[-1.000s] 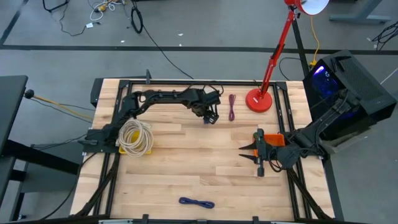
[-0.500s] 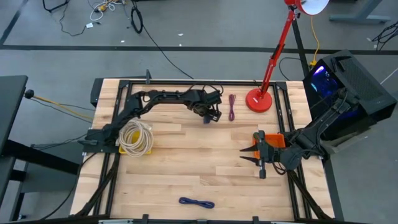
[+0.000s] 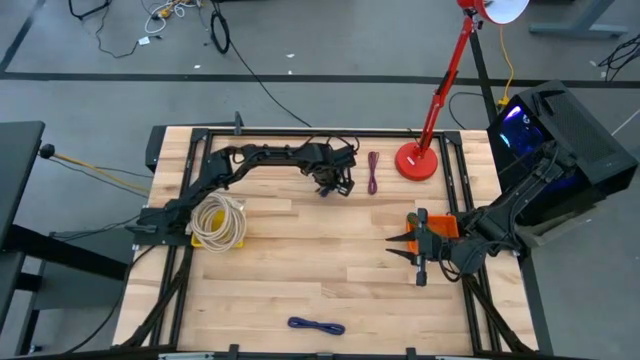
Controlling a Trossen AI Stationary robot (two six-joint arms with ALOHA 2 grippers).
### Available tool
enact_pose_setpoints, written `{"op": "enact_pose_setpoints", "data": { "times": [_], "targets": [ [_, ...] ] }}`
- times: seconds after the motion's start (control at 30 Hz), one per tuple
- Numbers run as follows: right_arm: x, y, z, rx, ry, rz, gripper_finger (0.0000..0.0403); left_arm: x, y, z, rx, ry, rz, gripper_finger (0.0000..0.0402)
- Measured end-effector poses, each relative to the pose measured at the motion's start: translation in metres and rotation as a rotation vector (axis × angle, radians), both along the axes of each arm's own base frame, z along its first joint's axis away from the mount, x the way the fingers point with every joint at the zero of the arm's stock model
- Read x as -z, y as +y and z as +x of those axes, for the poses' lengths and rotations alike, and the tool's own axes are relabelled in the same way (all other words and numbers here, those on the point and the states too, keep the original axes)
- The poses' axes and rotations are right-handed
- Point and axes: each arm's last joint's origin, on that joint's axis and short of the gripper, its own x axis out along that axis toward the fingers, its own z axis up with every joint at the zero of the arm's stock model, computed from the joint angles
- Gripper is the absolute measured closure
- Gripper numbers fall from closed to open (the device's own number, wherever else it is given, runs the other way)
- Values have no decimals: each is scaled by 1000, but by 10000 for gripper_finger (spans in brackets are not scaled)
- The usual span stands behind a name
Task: Pick & Place USB Port
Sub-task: Put the blue charger cable into the orange basket
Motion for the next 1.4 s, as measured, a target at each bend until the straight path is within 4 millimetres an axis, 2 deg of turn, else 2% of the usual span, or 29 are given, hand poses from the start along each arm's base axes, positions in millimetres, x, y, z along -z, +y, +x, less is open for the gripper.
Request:
{"op": "enact_pose_setpoints", "data": {
  "times": [0.13,0.27,0.47,0.57,0.63,0.7,0.93,1.07,1.17,1.33,1.4],
  "targets": [
    [0,0,0,2,1,-1,295,-10,-5,-1,39,29,35,380],
    [4,-3,-2,54,19,-20,295,-31,-14,-5,100,62,111,383],
    [6,-7,-3,158,13,-54,295,-99,-39,-13,202,53,292,383],
    [7,-9,-4,199,8,-83,295,-120,-61,-16,268,34,346,383],
    [9,-12,-6,253,5,-122,295,-145,-81,-21,313,-21,407,383],
    [11,-16,-7,332,-9,-139,295,-169,-102,-27,363,-65,476,383],
    [13,-30,-3,441,-12,-112,295,-225,-178,-57,477,-174,713,384],
    [9,-31,3,427,-30,-60,295,-234,-215,-66,522,-206,810,384],
    [1,-27,9,350,-57,-16,295,-239,-236,-69,545,-253,862,384],
    [-18,-17,19,52,-144,44,295,-240,-253,-65,550,-321,909,384],
    [-23,-14,20,-17,-180,47,295,-243,-258,-62,549,-370,922,384]
  ]
}}
